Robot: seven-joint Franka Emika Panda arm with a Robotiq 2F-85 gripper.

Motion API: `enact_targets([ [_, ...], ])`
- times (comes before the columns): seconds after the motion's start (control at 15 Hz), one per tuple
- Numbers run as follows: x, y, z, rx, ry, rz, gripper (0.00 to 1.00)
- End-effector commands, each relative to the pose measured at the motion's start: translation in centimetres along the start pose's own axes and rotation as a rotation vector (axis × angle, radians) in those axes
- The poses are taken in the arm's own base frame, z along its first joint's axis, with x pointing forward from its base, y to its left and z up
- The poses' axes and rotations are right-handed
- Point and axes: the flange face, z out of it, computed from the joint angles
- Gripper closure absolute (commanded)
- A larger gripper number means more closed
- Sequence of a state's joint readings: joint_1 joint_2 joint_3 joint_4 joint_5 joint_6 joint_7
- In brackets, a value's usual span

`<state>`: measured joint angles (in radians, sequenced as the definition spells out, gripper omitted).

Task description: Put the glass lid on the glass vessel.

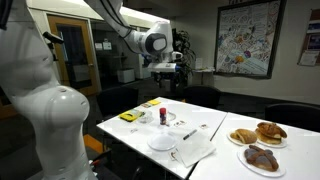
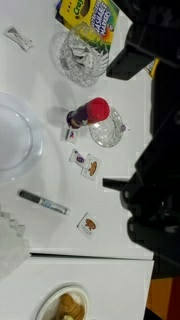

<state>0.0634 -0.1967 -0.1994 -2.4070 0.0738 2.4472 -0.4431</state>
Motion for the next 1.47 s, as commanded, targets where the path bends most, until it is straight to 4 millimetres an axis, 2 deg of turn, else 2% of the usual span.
enact_targets([
  [0.0, 3.8, 0.8, 1.8, 0.038, 0.016, -0.001, 0.00],
  [0.2, 7.0, 0.6, 2.6, 0.069, 0.037, 0.025, 0.00],
  [0.47, 11.0, 0.2, 4.9, 0.081, -0.015, 0.042, 0.00],
  [0.87, 16.6, 0.8, 7.4, 0.092, -0.062, 0.062, 0.00],
  [1.13, 19.4, -1.4, 9.5, 0.103, -0.077, 0.028, 0.00],
  [1.4, 20.5, -3.7, 13.2, 0.084, -0.114, -0.007, 0.00],
])
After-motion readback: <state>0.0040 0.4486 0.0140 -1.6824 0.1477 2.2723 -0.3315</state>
